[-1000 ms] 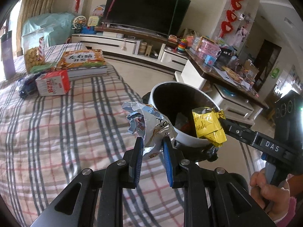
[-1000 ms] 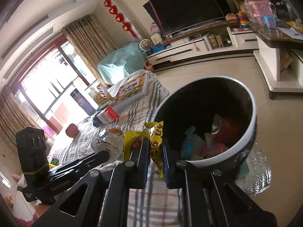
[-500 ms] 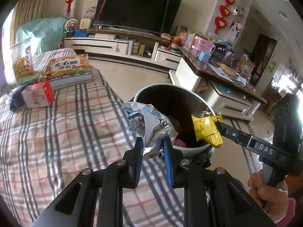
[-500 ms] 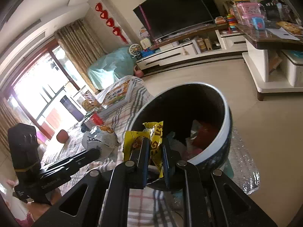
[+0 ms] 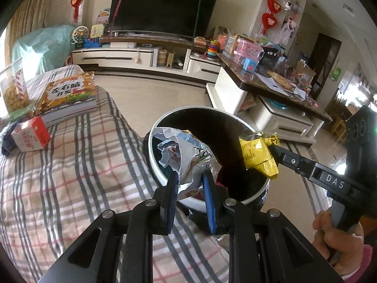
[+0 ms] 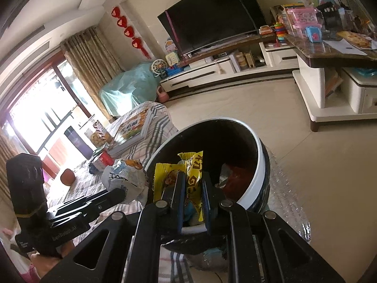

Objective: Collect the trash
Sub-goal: 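Carry the foil wrapper and yellow snack bag over the bin, then open both tools to drop the wrapper and snack bag into the bin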

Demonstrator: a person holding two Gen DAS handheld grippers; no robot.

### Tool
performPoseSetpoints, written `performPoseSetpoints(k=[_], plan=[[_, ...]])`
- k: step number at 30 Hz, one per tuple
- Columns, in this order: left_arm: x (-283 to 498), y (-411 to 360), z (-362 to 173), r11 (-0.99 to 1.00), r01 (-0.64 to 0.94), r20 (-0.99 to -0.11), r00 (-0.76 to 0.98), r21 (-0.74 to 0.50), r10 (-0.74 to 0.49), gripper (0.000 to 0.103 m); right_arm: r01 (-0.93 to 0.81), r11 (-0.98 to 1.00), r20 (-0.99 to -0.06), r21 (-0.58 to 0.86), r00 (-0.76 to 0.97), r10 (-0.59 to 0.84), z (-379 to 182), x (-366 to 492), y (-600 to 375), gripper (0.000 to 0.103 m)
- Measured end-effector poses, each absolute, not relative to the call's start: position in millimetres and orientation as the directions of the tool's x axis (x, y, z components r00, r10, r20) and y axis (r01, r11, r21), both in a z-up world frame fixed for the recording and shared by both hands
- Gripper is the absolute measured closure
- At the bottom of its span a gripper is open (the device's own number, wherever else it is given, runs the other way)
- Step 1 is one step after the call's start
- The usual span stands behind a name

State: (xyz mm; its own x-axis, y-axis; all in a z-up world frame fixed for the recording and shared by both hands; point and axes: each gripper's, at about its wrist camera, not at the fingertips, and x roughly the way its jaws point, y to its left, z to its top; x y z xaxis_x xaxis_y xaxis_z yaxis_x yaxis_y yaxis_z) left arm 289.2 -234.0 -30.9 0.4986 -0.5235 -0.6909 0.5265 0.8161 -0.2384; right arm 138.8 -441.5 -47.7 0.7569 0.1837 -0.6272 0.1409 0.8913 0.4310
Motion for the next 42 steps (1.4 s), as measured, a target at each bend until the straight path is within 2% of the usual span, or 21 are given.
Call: performPoseSetpoints(k=[30,39,41,42], plan=[[323.0,-271.4,-37.2,0.813,0.541,-0.717,0.477,-0.216,-0.509,0.083,0.166,0.919,-0.688,0.358,0.712,0.14,-58.1,180.0,-457.8,0.09],[326.0,-275.0,-39.5,0.81,0.545,-0.725,0.465,-0.218,-0.508,0.082,0.177,0.919,-0.695,0.353,0.707,0.131,-60.0,183.6,-458.4,0.086],[326.2,-276.3,-38.7,0.807,0.548,-0.726,0.462,-0.219,-0.51,0.079,0.184,0.919,-0.696,0.35,0.707,0.123,-59.5,183.5,-458.3,0.085],[325.9,-276.2,-37.9,0.808,0.548,-0.724,0.464,-0.218,-0.511,0.077,0.19,0.917,-0.696,0.35,0.708,0.119,-59.0,183.5,-458.9,0.081]])
